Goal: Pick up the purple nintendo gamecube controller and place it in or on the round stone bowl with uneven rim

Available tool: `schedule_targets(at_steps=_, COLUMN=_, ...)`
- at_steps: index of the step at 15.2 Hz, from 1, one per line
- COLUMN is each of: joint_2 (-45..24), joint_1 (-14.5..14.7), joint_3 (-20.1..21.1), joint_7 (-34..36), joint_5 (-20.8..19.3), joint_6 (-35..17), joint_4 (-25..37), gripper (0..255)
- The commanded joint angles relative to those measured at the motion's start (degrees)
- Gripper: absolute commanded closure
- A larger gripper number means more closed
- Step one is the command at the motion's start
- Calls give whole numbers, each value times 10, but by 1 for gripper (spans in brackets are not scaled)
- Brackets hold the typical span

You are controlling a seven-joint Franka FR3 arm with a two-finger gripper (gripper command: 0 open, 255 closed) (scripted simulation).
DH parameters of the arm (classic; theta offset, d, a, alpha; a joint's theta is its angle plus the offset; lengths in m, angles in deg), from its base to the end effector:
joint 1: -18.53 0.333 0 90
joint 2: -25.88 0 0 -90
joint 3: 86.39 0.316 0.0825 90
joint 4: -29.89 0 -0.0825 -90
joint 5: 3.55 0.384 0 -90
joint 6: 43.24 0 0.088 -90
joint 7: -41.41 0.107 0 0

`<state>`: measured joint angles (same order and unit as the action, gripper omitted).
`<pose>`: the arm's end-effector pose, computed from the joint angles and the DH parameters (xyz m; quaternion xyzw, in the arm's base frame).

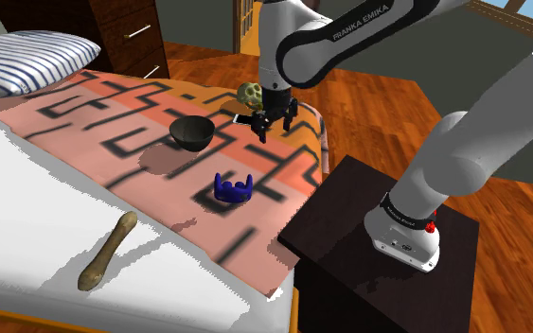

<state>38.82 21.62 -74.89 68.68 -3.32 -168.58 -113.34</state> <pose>0.4207 0.1086 0.3579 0.9921 -0.1150 -0.0350 0.0355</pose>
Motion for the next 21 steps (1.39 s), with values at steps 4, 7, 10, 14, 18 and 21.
schedule_targets(at_steps=4, joint_2=-113, joint_1=4, joint_3=19, joint_7=54, joint_5=-21, joint_6=-86, joint_4=36, gripper=0)
schedule_targets(at_steps=7, joint_2=-182, joint_1=9, joint_3=23, joint_7=89, joint_5=-44, joint_6=-127, joint_4=67, gripper=0)
schedule_targets(at_steps=10, joint_2=-240, joint_1=18, joint_3=22, joint_7=119, joint_5=-65, joint_6=-156, joint_4=100, gripper=0)
schedule_targets(at_steps=14, joint_2=-266, joint_1=21, joint_3=16, joint_7=127, joint_5=-78, joint_6=-185, joint_4=96, gripper=0)
schedule_targets(at_steps=18, joint_2=-290, joint_1=24, joint_3=11, joint_7=136, joint_5=-90, joint_6=-210, joint_4=94, gripper=0)
schedule_targets(at_steps=21, joint_2=-290, joint_1=24, joint_3=11, joint_7=136, joint_5=-90, joint_6=-210, joint_4=94, gripper=0)
